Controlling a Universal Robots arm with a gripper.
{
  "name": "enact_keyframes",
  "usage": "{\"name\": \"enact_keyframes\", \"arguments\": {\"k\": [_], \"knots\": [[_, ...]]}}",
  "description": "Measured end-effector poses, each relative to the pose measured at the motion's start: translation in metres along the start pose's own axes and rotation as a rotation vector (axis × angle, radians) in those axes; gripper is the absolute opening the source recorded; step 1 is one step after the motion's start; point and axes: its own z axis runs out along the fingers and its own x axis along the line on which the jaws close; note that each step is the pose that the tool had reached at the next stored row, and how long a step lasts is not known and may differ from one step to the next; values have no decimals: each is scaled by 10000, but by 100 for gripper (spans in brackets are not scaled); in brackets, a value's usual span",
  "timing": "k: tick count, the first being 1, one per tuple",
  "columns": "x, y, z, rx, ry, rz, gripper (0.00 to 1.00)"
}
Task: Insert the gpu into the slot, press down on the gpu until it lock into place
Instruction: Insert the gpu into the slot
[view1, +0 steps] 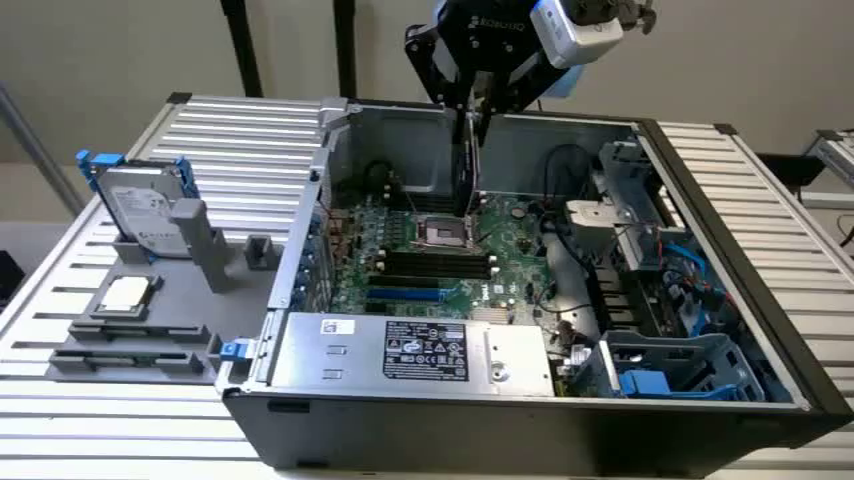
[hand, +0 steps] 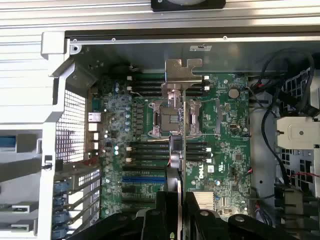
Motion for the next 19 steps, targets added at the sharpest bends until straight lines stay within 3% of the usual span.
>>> {"name": "enact_keyframes", "arguments": {"k": [15, 19], "knots": [[0, 7, 0, 17, 2, -18, 26], [1, 11, 2, 42, 45, -607, 26]]}}
